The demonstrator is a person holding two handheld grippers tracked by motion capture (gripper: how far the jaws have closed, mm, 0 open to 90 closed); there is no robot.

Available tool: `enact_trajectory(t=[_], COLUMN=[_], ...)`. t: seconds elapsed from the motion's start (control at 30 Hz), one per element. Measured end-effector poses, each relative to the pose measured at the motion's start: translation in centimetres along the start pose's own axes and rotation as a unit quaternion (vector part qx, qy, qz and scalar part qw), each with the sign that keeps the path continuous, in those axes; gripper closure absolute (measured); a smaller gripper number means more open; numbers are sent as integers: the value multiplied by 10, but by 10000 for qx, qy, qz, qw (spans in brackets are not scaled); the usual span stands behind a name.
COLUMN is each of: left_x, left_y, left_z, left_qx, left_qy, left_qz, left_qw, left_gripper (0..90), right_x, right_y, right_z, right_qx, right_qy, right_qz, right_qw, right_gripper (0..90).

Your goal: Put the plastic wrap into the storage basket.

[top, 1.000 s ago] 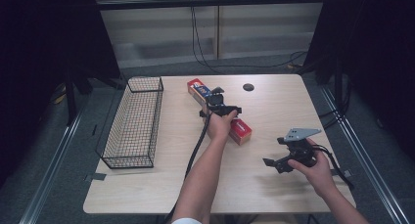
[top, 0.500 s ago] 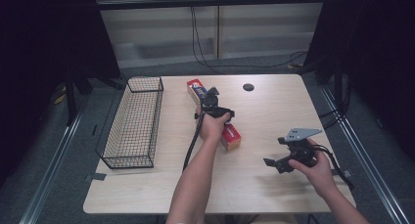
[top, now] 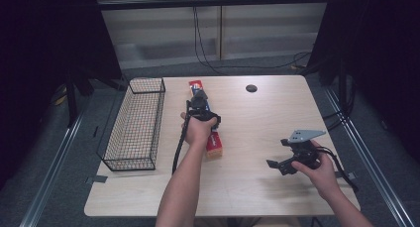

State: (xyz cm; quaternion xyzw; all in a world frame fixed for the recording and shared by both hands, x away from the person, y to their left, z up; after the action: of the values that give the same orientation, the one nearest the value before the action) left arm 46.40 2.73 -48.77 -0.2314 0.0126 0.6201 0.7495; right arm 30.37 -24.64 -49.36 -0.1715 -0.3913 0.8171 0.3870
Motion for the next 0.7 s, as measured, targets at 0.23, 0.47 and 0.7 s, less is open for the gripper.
enact_trajectory(t=[0.23,0.47,0.7], left_x=[7,7,5], left_y=[-10,-15,-16], left_z=[3,-14,-19], left_qx=[-127,-54,11], left_qy=[-56,-50,-121], left_qz=[55,83,-178], left_qw=[9999,9999,9998], left_gripper=[194,87,27], right_x=[-1,-2,-2], right_y=[-1,-1,-1], right_z=[0,1,1], right_qx=[4,-12,-34], right_qy=[10,12,-4], right_qz=[-4,-13,0], right_qw=[10000,10000,10000], right_gripper=[5,5,5])
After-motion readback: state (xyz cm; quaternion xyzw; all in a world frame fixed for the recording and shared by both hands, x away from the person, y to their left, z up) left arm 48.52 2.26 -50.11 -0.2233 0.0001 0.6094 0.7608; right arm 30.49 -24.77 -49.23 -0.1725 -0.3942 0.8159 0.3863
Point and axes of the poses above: each handheld gripper's, and its own axes: z roughly backward along the jaws, y roughly out of its underside, x roughly to its left, the point moved 4 cm from there along -z, roughly forward along the jaws, and after that the axes turned 6 degrees about y, right-handed, at the moved point
